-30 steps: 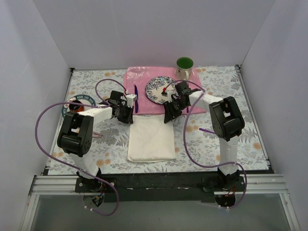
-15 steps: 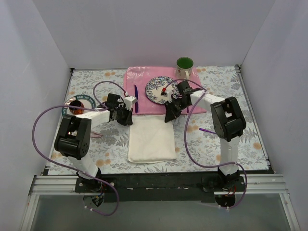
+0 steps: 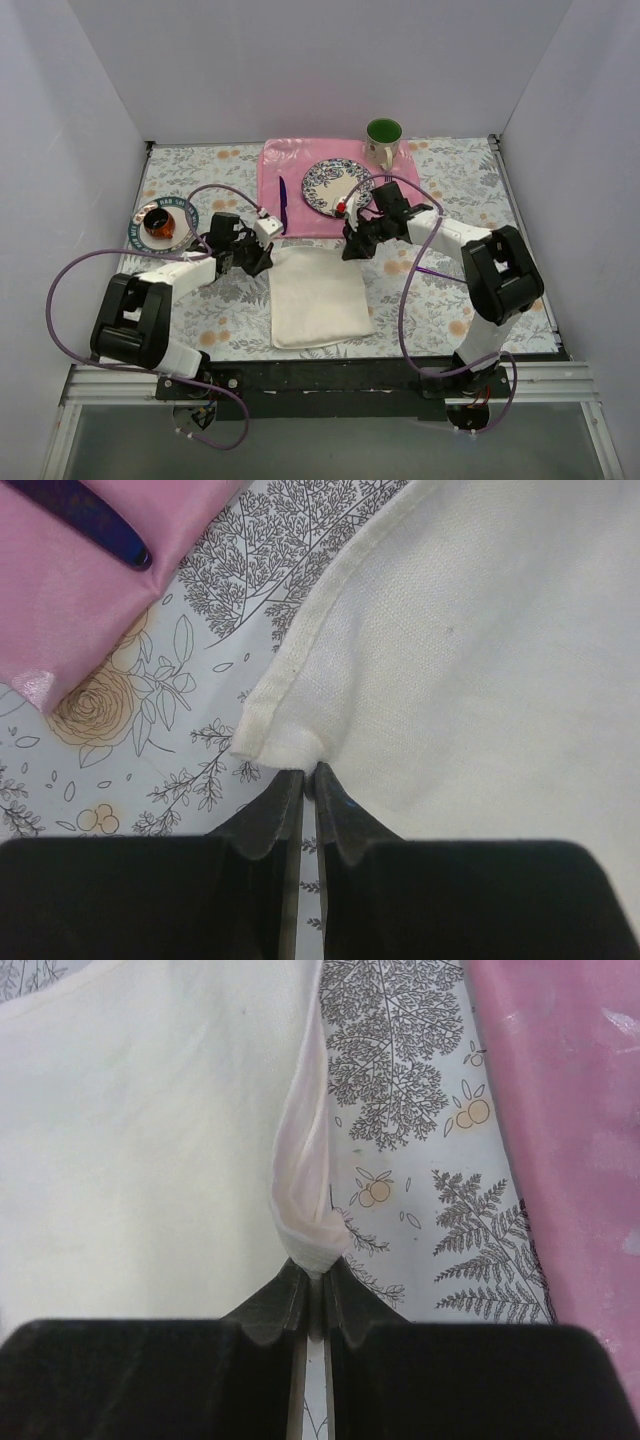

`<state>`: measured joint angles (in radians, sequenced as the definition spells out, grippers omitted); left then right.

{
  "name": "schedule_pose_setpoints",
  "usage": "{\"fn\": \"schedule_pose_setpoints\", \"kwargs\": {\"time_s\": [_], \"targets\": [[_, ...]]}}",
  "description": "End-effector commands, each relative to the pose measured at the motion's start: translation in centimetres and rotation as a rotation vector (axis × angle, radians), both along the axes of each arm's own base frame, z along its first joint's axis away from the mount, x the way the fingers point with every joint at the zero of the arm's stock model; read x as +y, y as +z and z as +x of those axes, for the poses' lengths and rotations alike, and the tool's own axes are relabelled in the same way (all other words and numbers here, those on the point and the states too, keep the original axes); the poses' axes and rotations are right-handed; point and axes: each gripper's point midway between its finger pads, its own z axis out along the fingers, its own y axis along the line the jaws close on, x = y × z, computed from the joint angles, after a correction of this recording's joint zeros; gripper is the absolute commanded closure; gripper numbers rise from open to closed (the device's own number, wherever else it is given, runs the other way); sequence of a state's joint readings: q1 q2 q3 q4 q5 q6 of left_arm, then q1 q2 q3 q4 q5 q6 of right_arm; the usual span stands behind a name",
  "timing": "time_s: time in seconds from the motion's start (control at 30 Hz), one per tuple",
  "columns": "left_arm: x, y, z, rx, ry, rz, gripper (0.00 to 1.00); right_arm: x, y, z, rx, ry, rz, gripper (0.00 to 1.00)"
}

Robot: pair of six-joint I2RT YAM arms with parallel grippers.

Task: Fold the napkin into a case and place the utensils inside
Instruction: Fold the lower triangle-folded napkin at the center of the board.

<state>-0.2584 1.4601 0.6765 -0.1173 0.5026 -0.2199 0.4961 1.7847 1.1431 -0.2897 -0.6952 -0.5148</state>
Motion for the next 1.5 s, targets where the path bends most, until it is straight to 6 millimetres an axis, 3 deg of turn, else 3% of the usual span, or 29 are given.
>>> {"fn": "schedule_pose_setpoints", "kwargs": {"time_s": [0.0, 0.17, 0.2, 0.23, 0.37, 0.77, 1.07, 1.27, 1.47], "targets": [[0.2, 1.9, 0.6, -0.174, -0.082, 0.023, 1.0, 0.0, 1.9, 1.0, -0.3, 0.051, 0.035, 0.89], [-0.2, 3.1, -1.3, -0.264, -0.184, 0.008, 1.0, -0.2, 3.2, 0.3, -0.494, 0.103, 0.083, 0.99], [-0.1, 2.8, -2.2, -0.291, -0.221, 0.023, 1.0, -0.1, 4.2, 0.3, -0.551, 0.112, 0.104, 0.99], [-0.1, 2.9, -2.5, -0.328, -0.257, 0.041, 1.0, -0.4, 3.2, -0.6, -0.556, 0.136, 0.1, 0.99], [-0.3, 2.1, -4.8, -0.374, -0.355, 0.066, 1.0, -0.5, 2.5, -2.4, -0.632, 0.228, 0.097, 0.99], [-0.8, 0.1, -9.1, -0.445, -0.556, 0.134, 1.0, -1.6, 0.7, -6.1, -0.854, 0.431, 0.099, 0.99], [-1.0, -1.0, -10.6, -0.447, -0.637, 0.17, 0.97, -2.3, -1.3, -8.9, -0.91, 0.606, 0.081, 0.98], [-1.7, 0.9, -11.6, -0.349, -0.605, 0.091, 0.71, -2.3, -2.2, -9.5, -0.949, 0.667, 0.073, 0.98], [-2.1, 4.3, -11.2, -0.343, -0.544, 0.041, 0.69, -2.4, -2.6, -9.4, -0.961, 0.688, 0.058, 0.98]]}}
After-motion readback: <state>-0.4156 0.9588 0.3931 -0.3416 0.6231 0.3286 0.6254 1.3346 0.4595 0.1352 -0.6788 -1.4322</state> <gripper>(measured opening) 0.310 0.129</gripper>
